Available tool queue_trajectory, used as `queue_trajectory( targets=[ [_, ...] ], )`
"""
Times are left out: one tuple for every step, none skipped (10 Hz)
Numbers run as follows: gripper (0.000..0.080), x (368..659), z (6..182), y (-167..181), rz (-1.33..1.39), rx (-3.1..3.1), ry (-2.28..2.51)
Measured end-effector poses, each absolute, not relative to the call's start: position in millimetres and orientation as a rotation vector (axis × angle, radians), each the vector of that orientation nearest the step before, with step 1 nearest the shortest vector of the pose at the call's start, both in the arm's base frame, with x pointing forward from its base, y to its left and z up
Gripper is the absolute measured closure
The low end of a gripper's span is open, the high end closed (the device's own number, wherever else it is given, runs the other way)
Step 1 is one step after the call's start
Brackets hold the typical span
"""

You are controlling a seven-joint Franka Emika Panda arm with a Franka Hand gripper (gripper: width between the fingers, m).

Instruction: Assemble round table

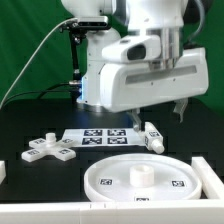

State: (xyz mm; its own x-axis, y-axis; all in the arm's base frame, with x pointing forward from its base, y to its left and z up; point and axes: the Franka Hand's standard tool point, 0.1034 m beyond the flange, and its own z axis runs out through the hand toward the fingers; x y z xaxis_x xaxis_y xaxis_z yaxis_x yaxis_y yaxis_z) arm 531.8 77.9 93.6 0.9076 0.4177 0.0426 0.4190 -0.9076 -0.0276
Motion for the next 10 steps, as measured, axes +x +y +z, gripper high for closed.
queue_trajectory(
  targets=[
    [0.0151,531,89.5,78,-0.053,-3.032,-0.663],
    [0.0151,531,89.9,78,-0.054,-3.032,-0.662],
    [0.0151,531,89.5,78,-0.053,-3.032,-0.662],
    [0.0151,531,89.2,78,-0.052,-3.032,-0.662],
    [0.0151,531,89.2,78,-0.052,-3.032,-0.662],
    [0.0151,530,90.3,78,-0.049,-3.032,-0.660],
    [0.0151,516,96.2,80,-0.009,-3.038,-0.632],
    [0.0151,495,99.3,83,0.023,-3.048,-0.590],
    [0.0151,482,98.3,88,0.085,-3.055,-0.553],
    [0.0151,483,96.6,89,0.070,-3.051,-0.571]
  ],
)
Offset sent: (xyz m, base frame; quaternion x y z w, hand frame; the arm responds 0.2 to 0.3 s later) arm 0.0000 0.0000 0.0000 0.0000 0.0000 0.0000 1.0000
